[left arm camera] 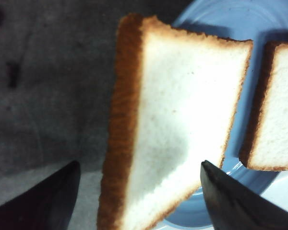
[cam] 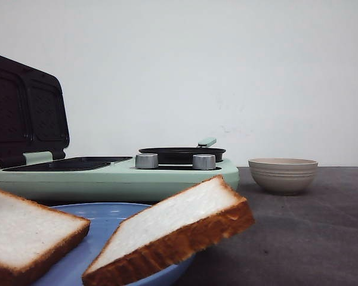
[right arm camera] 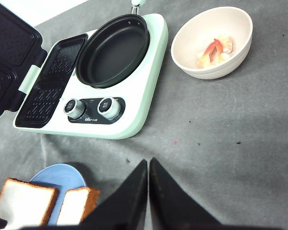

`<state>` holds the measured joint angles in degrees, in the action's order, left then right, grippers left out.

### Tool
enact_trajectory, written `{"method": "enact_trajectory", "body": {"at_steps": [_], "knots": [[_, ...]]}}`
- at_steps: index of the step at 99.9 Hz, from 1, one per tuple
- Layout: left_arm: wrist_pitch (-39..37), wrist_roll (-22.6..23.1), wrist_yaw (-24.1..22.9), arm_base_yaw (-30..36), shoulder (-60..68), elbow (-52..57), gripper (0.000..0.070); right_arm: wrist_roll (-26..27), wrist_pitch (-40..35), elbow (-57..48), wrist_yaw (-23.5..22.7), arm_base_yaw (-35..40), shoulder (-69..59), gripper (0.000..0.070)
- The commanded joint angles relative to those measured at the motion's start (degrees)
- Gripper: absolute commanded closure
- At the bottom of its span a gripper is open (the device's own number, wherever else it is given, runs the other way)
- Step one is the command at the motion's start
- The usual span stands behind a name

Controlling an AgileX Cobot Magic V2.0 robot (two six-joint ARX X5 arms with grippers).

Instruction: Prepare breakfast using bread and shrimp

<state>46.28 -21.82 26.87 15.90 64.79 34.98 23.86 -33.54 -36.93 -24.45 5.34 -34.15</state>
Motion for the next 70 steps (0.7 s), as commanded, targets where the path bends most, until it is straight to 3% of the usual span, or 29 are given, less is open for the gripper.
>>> {"method": "enact_trajectory", "body": {"at_steps": [1,26,70], "knots": [[-0.61,0.0,-0.22,0.44,0.87,0.92,0.0301,-0.48,0.42,-1.07,-0.22,0.15,-0.2,0.07],[-1.79,0.09,-0.28,1.01,1.14,0.92,0.0693,-0.48,0.44,-1.07,-0.2,0.13,-0.2,0.07],[-2.21,0.31,-0.28,1.01,-1.18,0.96,0.0697,-0.48,0.42,-1.07,-0.2,0.13,-0.2,0.07]]}}
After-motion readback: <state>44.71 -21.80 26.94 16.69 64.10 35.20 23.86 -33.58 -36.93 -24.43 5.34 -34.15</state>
